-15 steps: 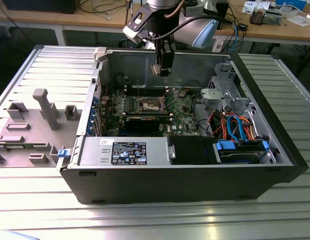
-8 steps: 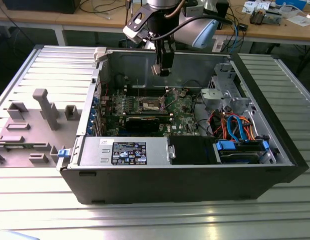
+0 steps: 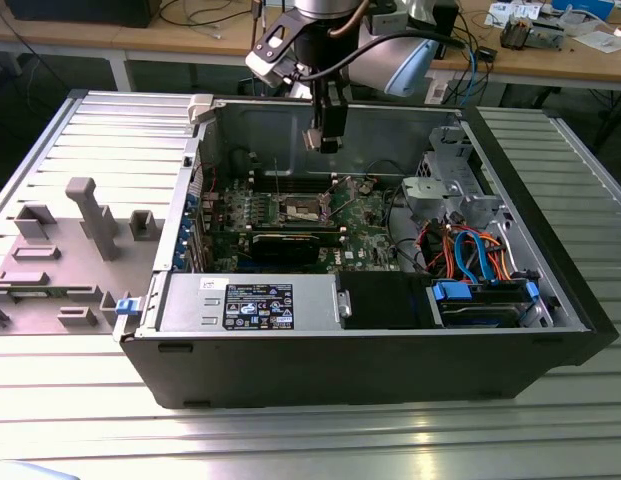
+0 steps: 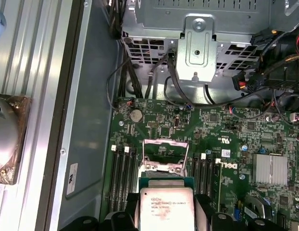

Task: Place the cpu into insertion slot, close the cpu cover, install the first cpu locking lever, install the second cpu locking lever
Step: 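Place the cpu into insertion slot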

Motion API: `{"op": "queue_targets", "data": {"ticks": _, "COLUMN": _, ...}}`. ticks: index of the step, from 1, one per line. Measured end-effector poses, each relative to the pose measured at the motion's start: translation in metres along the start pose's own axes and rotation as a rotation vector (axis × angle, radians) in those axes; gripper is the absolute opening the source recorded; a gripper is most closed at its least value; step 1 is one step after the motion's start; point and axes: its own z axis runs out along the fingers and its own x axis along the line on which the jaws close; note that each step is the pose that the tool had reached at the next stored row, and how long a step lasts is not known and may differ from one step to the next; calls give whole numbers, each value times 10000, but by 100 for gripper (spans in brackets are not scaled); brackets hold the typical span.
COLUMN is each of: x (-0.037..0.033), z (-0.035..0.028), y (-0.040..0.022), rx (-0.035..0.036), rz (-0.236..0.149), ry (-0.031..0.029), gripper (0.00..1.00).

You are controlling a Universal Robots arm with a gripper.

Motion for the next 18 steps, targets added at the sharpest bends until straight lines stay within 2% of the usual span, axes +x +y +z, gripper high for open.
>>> {"op": "queue_targets", "data": {"ticks": 4, "x": 0, "z": 2, "y": 0, "rx": -5, "rz": 153, "ry": -16, "gripper": 55}}
{"op": "queue_targets", "data": {"ticks": 18, "x": 0, "z": 10, "y": -3, "rx": -8, "rz": 242, "ry": -24, "gripper": 55}}
